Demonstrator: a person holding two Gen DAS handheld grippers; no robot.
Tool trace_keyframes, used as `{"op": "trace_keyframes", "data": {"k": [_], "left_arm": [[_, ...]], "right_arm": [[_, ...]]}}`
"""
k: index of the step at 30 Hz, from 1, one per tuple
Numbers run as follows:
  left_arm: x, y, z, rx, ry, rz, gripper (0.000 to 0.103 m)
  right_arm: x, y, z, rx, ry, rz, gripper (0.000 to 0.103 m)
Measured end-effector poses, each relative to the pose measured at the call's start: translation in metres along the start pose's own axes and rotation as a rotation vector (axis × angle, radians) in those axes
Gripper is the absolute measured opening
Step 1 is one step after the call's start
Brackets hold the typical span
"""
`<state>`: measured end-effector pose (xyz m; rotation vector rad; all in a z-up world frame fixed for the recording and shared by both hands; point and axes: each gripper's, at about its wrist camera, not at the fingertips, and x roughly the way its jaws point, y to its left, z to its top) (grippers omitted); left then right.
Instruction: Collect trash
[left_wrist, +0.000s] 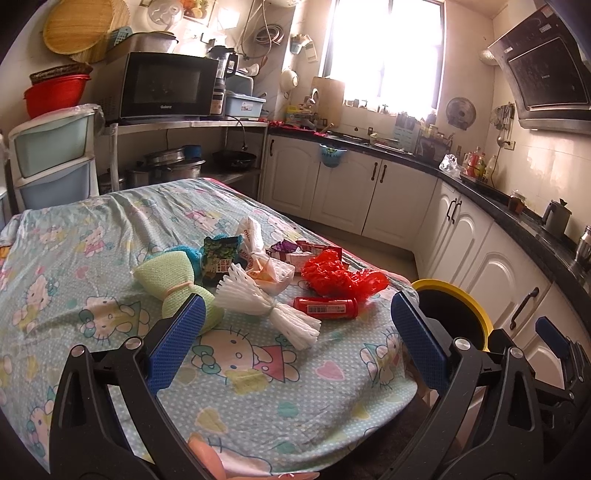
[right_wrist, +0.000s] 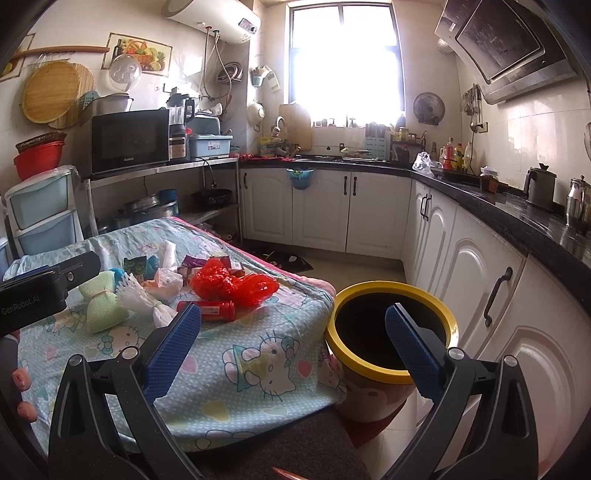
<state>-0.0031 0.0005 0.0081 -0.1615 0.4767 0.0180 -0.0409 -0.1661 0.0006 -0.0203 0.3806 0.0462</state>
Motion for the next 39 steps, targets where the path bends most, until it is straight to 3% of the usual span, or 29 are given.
{"op": "trace_keyframes", "data": {"k": [20,39], "left_arm": [[0.004,0.02,0.002,-0.036,0.007,0.033,0.093],[0.027,0.123,0.029,-0.225,0.033,0.266,0.093]], "right_arm": [[0.007,0.01,0.002,-0.027,0.027,0.046,0.097],[0.068,0.108,0.026,-0.269,0.123,0.349,0.097]]}}
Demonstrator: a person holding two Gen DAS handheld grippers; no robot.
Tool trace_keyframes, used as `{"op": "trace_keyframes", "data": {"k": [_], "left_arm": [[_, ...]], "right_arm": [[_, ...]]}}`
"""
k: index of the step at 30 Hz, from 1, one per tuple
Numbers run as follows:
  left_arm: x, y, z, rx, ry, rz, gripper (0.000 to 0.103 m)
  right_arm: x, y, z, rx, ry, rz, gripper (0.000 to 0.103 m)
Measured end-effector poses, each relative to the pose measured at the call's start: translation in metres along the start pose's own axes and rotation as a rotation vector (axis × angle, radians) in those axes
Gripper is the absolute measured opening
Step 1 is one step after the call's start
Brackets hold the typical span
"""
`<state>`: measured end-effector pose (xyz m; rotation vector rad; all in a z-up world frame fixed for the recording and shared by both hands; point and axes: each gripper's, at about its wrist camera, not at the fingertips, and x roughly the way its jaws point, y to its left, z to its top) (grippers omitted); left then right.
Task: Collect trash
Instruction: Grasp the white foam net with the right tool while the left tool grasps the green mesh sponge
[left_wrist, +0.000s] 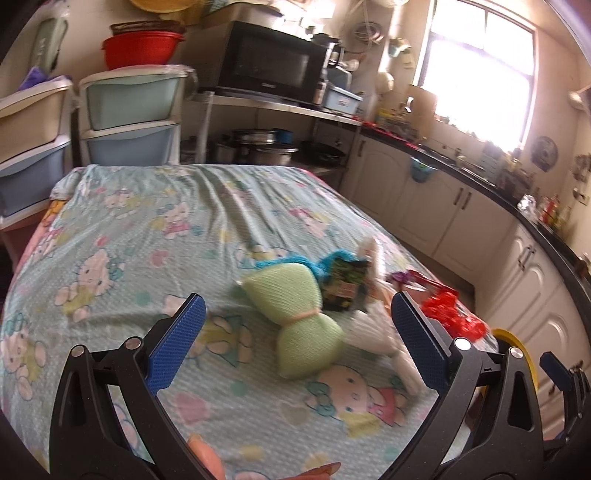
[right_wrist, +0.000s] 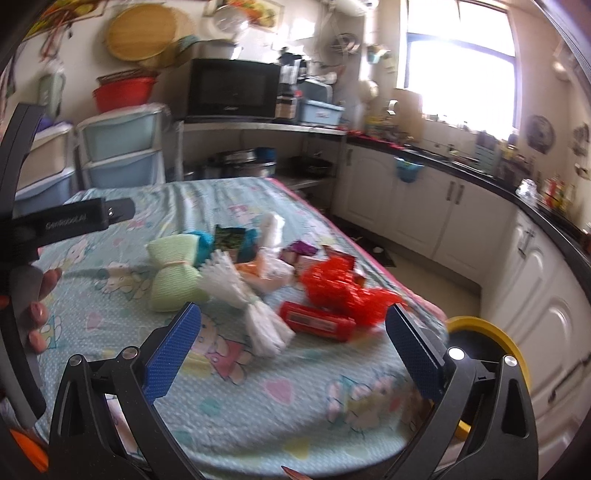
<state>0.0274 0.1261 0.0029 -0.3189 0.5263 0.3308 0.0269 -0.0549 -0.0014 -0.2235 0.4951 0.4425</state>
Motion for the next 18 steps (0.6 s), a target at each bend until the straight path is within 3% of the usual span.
{"op": "trace_keyframes", "data": {"k": [10,14,18], "left_arm": [[0.034,0.034,0.016,-0.057,0.049,0.07,0.093],[0.054,0.042,0.019,-0.085,0.096,0.031,0.092],[0.079,0.046,0.015,-0.12,0.17,-0.031,0.093]], "right_arm": [[0.055,0.028,0.013,-0.141,0.085,0.092,0.097],[0.079,0.032,0.013,-0.184,0.135,0.112,0.095],[0.108,0.033,0.008,-0.215,0.211,0.137,0.081]]}}
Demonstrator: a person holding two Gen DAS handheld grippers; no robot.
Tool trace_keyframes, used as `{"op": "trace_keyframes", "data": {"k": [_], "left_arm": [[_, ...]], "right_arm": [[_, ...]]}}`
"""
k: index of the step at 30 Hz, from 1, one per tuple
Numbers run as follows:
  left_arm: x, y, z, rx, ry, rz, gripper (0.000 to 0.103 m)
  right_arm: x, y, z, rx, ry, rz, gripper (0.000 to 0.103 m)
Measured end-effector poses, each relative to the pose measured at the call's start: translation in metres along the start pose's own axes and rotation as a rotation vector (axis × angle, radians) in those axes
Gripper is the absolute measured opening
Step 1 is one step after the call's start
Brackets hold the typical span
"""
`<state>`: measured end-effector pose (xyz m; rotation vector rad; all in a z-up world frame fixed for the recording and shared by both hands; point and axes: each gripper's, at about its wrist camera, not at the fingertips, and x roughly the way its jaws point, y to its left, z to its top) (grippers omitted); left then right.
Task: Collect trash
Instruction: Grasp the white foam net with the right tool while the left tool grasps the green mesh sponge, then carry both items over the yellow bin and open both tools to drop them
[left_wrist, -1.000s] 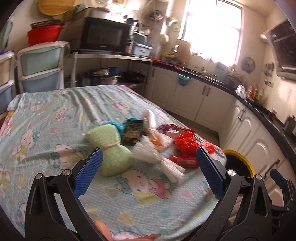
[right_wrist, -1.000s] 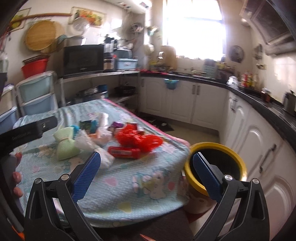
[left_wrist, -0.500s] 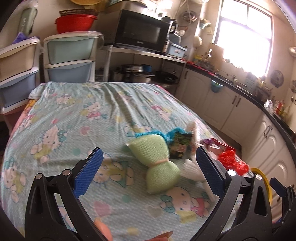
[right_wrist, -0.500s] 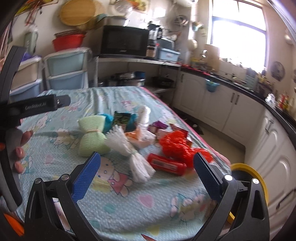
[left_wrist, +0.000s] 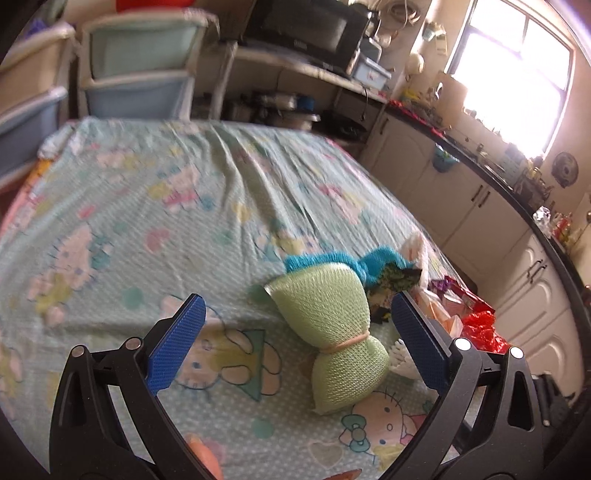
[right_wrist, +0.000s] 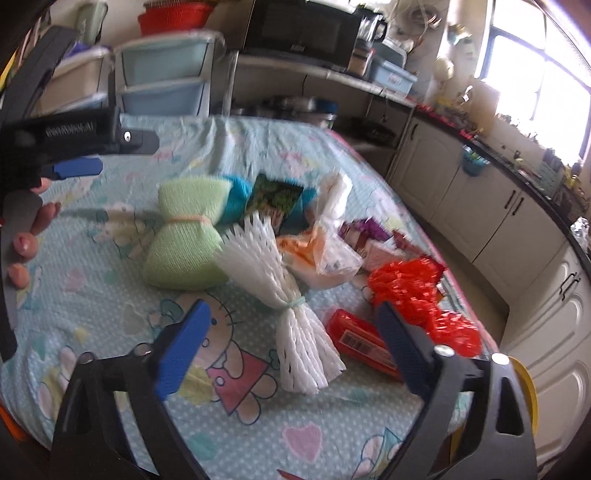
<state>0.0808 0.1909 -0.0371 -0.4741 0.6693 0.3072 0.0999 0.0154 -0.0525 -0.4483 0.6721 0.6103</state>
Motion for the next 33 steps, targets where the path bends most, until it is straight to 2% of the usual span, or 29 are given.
{"op": "trace_keyframes", "data": {"k": [4,7,9,10,12,14,15,17,20,26,33], "left_arm": [[0.029,0.003,-0.003,-0.057,0.107,-0.053,0.092],[0.048,0.003,-0.005,-0.086,0.164,-0.086,0.092],[0.059,0.004,-0.006,-0.107,0.197,-0.112,0.091],[0.063,0.003,-0.007,-0.116,0.213,-0.122,0.087],[0.071,0.004,-0.011,-0.126,0.235,-0.128,0.08],[0.077,0.003,-0.014,-0.135,0.259,-0.129,0.068],[0.08,0.003,-0.015,-0.139,0.269,-0.132,0.066],[0.081,0.002,-0.018,-0.13,0.273,-0.137,0.058],[0.079,-0.002,-0.019,-0.1,0.262,-0.137,0.051],[0.064,-0.005,-0.023,-0.045,0.241,-0.13,0.045],[0.03,-0.011,-0.025,0.042,0.187,-0.128,0.044]], "right_arm": [[0.027,0.001,0.001,-0.03,0.064,0.022,0.071],[0.041,0.001,0.001,-0.045,0.097,0.046,0.06],[0.047,0.002,0.001,-0.051,0.109,0.056,0.048],[0.049,0.003,0.001,-0.056,0.115,0.064,0.046],[0.052,0.004,-0.001,-0.056,0.119,0.075,0.031],[0.054,0.003,-0.001,-0.046,0.121,0.088,0.027],[0.053,0.002,-0.002,-0.036,0.118,0.096,0.025],[0.05,0.0,-0.005,-0.022,0.109,0.108,0.023],[0.039,-0.002,-0.01,0.011,0.085,0.129,0.022],[0.014,-0.009,-0.016,0.078,0.045,0.155,0.02],[-0.012,-0.021,-0.022,0.137,0.012,0.163,0.02]]}}
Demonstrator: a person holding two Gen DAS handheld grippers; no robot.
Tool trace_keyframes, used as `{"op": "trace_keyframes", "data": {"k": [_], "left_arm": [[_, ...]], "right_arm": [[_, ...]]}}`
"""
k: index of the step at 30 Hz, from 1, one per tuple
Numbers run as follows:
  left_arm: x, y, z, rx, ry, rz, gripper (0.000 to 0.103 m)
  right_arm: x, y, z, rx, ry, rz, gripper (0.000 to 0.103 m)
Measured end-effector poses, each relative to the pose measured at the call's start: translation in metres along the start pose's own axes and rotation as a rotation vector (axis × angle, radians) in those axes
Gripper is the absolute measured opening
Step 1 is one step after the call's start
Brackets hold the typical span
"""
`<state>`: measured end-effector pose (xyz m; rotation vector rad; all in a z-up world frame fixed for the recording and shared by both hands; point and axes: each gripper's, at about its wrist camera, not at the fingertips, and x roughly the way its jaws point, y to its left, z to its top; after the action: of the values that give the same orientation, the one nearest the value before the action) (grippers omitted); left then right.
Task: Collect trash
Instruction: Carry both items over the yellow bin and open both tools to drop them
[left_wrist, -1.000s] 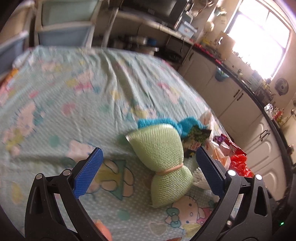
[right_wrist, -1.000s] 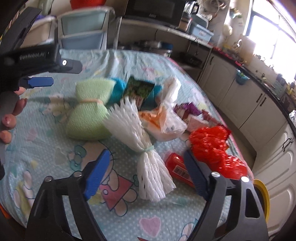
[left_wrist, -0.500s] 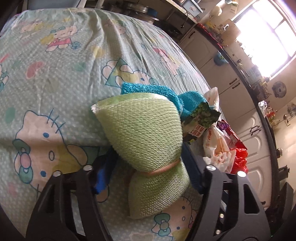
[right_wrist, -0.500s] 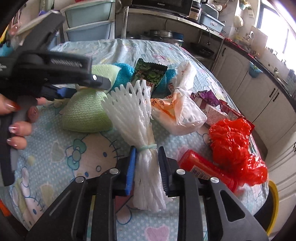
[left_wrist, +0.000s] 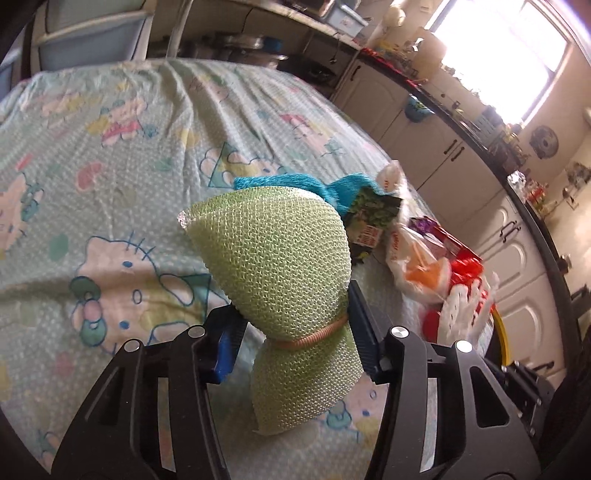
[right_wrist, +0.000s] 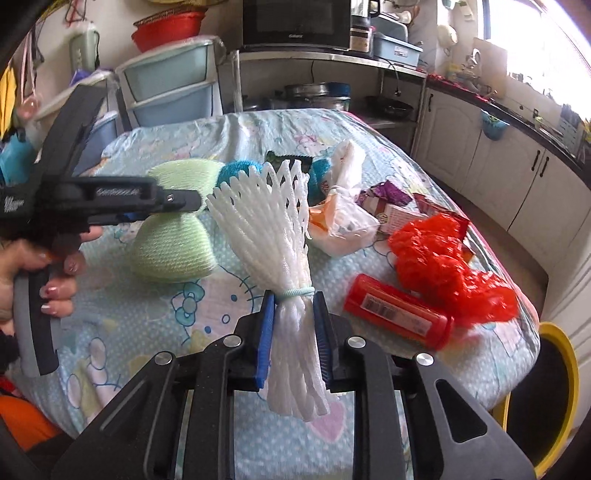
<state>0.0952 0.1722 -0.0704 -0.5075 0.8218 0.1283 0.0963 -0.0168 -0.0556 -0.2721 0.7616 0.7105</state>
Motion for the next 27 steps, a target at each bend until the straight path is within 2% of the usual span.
{"op": "trace_keyframes", "data": {"k": [12,27], "left_arm": [[-0.036,-0.072,-0.008,0.183,-0.077,-0.089,0.044],[-0.028,-0.171,-0.01,0.348,-0.099,-0.243,0.044]], "right_arm": [[-0.043,-0.039,-0.011,0.088,-0.061,-0.094,0.02],[-0.102,-0.112,-0.017,0.241,-0.137,-0.266,0.02]]}}
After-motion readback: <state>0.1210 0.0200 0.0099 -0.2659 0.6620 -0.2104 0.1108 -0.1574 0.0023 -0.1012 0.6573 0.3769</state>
